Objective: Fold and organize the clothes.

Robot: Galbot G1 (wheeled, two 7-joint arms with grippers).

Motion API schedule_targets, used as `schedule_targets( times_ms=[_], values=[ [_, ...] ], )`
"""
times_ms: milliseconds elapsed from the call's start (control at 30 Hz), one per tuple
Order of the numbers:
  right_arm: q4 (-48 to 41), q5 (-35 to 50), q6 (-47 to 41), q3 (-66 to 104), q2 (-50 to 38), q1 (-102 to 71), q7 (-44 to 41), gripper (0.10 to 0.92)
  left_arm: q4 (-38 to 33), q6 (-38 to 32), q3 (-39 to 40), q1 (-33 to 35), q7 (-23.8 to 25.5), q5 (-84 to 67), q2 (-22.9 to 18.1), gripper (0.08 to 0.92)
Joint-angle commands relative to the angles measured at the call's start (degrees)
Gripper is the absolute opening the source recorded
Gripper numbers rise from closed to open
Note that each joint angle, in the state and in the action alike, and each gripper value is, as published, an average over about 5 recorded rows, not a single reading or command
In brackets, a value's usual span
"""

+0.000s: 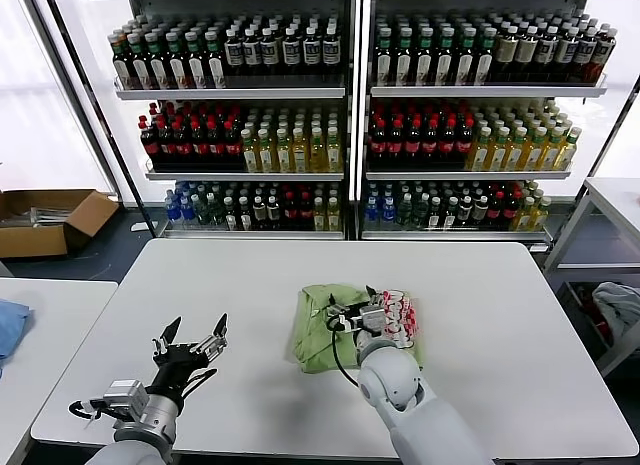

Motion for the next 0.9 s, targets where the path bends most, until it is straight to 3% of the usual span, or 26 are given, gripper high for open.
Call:
schedule_targets(
  times_ms=[33,267,433,633,900],
  values=[
    [-9.9,-2.1,-0.6,-2.9,3.1,1.7,-0.3,0.823,-0.8,-0.8,-0.9,0.6,0.1,0.3,-0.7,0.823],
    [-4.8,-3.0,3.1,-0.3,3.2,1.2,-0.4,0.823,-2.2,-2.4,-1.6,1.7,0.4,1.1,-0.4,0.823],
    [9.2,-6.7,8.3,2.4,0.6,0.3,-0.9,0.823,-3.5,-4.6,-2.7,1.5,0.7,1.5,0.1,0.823],
    [22.9,-8.2,6.1,8.4,-7.0,-7.0,0.5,0.823,-3.8,-6.4,-2.4,0.6,1.4,3.0,-0.2,0.823],
    [25.1,-5.6,6.8,23.9,-15.9,-25.7,-1.8,0.823,0.1,-7.2,-2.9,-2.5,1.0,2.7,0.9,0.823]
  ],
)
